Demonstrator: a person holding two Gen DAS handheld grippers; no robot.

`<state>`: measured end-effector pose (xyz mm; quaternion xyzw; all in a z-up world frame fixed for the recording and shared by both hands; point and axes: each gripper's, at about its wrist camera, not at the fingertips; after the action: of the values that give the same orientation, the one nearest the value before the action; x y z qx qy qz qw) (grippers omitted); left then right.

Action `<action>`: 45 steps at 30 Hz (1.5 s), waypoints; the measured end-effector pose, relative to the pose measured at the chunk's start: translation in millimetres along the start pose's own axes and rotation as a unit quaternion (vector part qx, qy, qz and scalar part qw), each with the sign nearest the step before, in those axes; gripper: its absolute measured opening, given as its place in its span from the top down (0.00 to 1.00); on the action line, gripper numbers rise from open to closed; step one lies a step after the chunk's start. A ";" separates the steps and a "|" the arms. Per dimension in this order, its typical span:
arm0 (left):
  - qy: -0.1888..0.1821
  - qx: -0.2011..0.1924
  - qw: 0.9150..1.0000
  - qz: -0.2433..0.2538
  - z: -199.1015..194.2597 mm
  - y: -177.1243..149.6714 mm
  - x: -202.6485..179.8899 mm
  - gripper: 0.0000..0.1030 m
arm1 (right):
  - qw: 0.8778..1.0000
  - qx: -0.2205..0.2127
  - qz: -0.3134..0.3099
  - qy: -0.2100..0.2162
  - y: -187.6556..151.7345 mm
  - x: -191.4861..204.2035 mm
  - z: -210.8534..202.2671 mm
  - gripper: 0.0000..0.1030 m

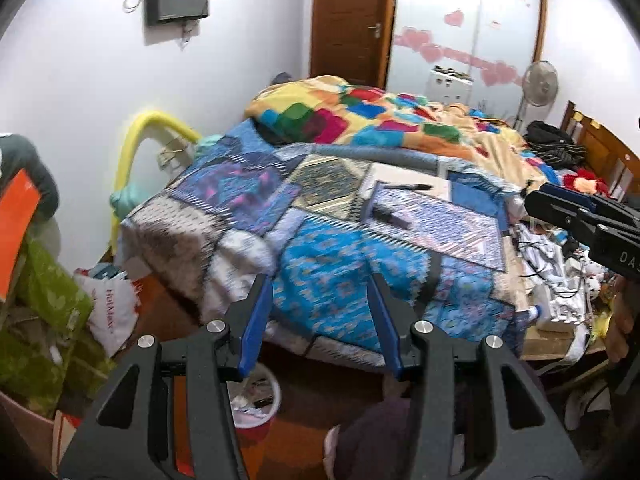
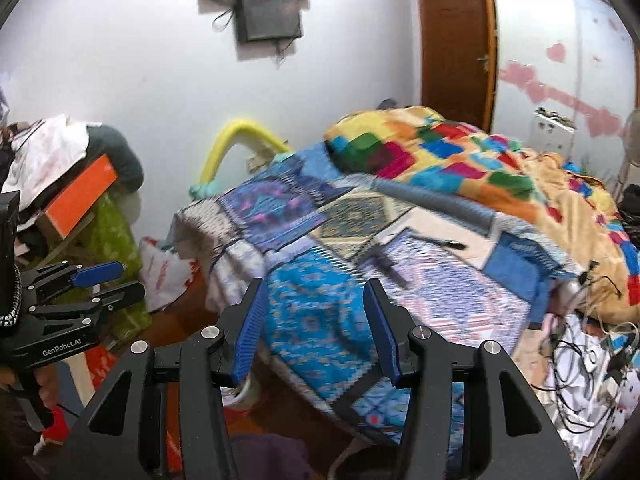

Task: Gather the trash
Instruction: 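Move both tools back over the purple cylinder and black marker on the bed, then grasp the purple cylinder with the left gripper while the right gripper grasps the black Sharpie marker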

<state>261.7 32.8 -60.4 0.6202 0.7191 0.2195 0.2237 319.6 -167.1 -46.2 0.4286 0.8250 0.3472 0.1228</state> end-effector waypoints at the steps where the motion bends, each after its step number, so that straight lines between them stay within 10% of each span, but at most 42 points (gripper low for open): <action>1: -0.004 0.000 1.000 0.002 2.4 3.9 -8.5 0.53 | 1.000 -0.004 0.005 -0.003 -1.3 -8.6 -4.4 0.55; 22: -0.091 0.100 0.991 0.001 149.1 92.7 -98.4 0.52 | 0.989 0.001 0.097 -0.108 -18.3 -149.7 0.4 0.46; 27: -0.091 0.122 0.988 -0.010 196.8 111.8 -106.7 0.52 | 0.986 0.007 0.107 -0.126 -21.9 -170.4 16.2 0.30; 45: -0.070 0.189 0.973 -0.110 360.5 148.6 -105.2 0.53 | 0.982 0.064 0.103 -0.145 -12.8 -215.4 106.3 0.30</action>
<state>607.5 -37.6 -256.9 0.5819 0.7942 0.0097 0.1746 494.6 -293.1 -152.8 0.5642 0.7702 0.2390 0.1769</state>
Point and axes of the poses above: each gripper's, at about its wrist camera, not at the fingertips, and z roughly the way its jaws point, x to its left, y to its top, and after that the axes turned 10 degrees about x, right-handed
